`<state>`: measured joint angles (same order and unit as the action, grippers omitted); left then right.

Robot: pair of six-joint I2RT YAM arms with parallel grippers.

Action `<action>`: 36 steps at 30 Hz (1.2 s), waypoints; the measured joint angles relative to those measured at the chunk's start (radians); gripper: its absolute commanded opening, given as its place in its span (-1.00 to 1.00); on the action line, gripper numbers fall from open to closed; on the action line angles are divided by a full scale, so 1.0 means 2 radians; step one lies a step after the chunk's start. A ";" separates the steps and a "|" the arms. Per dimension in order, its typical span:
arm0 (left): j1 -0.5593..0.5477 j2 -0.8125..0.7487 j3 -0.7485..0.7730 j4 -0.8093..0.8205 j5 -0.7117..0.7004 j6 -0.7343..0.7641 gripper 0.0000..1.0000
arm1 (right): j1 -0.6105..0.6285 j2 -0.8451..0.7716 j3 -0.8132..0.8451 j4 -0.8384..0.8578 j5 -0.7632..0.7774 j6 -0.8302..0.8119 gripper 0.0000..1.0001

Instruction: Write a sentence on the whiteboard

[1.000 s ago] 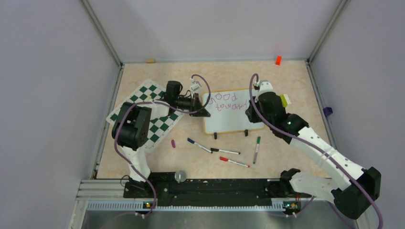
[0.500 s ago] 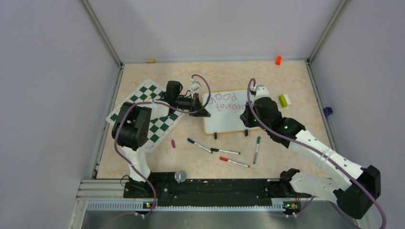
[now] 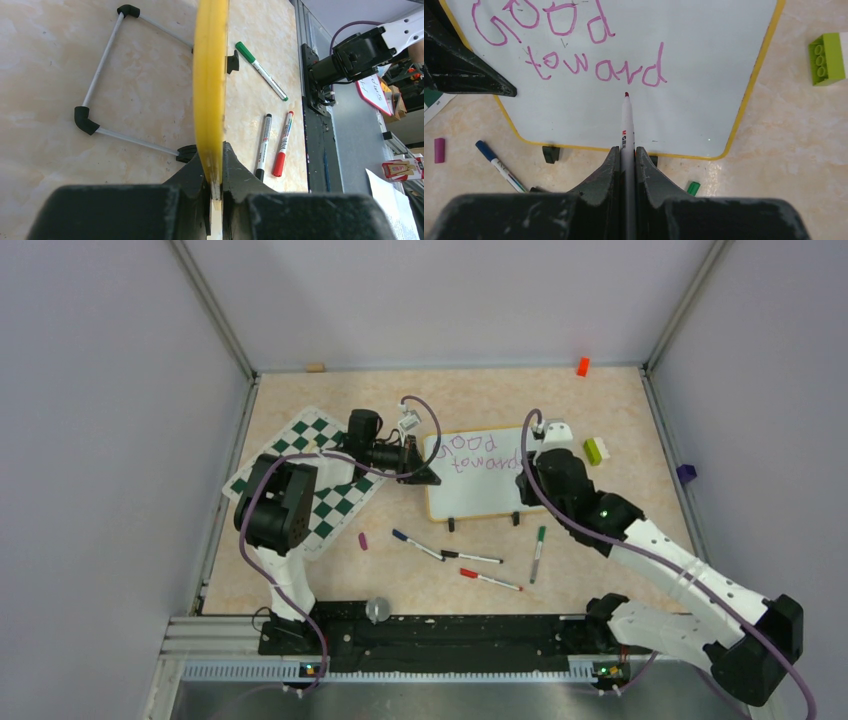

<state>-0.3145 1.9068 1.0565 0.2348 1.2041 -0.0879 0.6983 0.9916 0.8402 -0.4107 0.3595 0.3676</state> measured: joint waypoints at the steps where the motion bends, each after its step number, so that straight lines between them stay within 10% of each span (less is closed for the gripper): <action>1: 0.000 0.000 0.000 0.000 -0.001 0.000 -1.00 | 0.000 -0.002 -0.001 0.001 0.004 -0.002 -1.00; 36: -0.003 0.000 0.002 -0.004 -0.004 0.000 -1.00 | 0.000 -0.024 -0.008 0.002 0.031 -0.013 -1.00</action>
<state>-0.3202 1.9068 1.0607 0.2276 1.1965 -0.0872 0.6983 0.9440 0.8242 -0.4068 0.4210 0.3408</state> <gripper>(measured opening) 0.088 0.091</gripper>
